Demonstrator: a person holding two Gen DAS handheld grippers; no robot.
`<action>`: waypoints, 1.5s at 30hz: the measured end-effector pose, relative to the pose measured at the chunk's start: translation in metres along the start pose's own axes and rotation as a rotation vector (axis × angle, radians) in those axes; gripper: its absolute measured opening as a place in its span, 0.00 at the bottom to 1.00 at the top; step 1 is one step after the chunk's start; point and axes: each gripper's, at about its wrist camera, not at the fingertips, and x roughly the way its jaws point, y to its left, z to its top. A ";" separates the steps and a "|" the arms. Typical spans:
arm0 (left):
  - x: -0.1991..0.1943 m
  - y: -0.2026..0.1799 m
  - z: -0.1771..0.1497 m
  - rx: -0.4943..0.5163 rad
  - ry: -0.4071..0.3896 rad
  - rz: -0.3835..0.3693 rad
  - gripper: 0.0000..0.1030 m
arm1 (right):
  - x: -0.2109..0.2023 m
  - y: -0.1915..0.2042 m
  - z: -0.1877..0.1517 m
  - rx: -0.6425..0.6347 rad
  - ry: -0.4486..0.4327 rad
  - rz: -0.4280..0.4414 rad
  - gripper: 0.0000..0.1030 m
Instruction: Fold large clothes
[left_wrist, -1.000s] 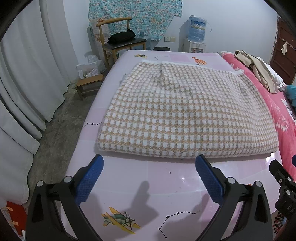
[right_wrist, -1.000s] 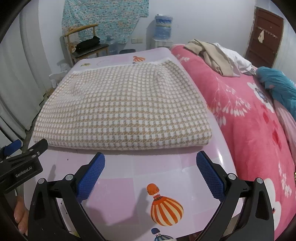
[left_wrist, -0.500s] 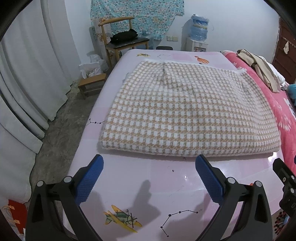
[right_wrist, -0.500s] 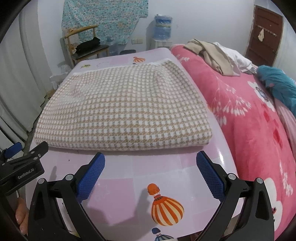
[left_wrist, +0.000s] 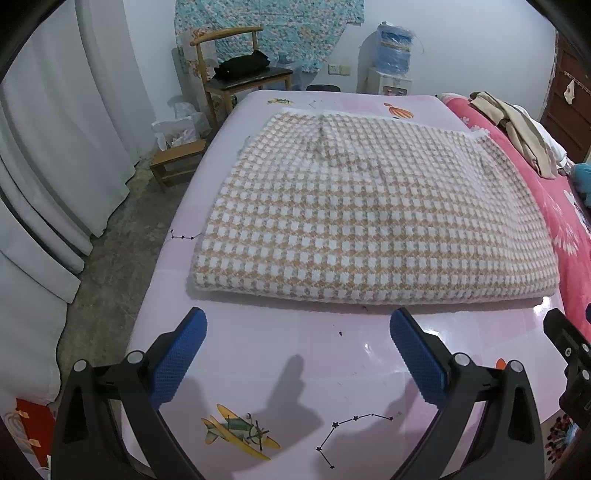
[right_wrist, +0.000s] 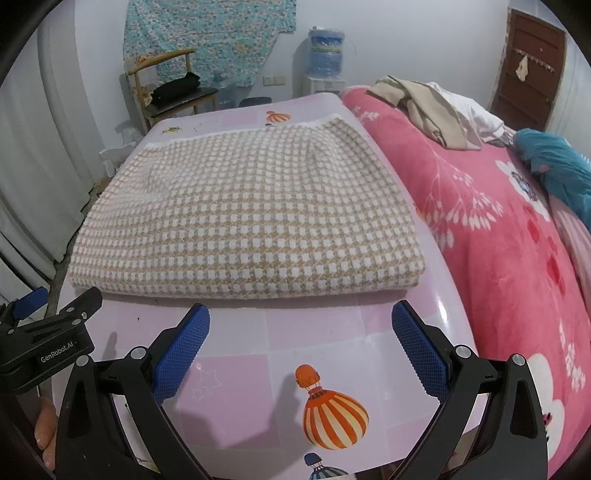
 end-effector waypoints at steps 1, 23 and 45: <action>0.001 0.000 0.000 0.001 0.004 -0.003 0.95 | 0.000 0.000 0.000 0.000 0.000 0.000 0.92; 0.003 -0.002 -0.001 0.008 0.027 -0.037 0.95 | -0.001 0.003 -0.001 -0.005 0.003 -0.004 0.92; 0.003 -0.002 0.000 0.003 0.030 -0.046 0.95 | -0.001 0.006 0.000 -0.011 0.007 -0.006 0.92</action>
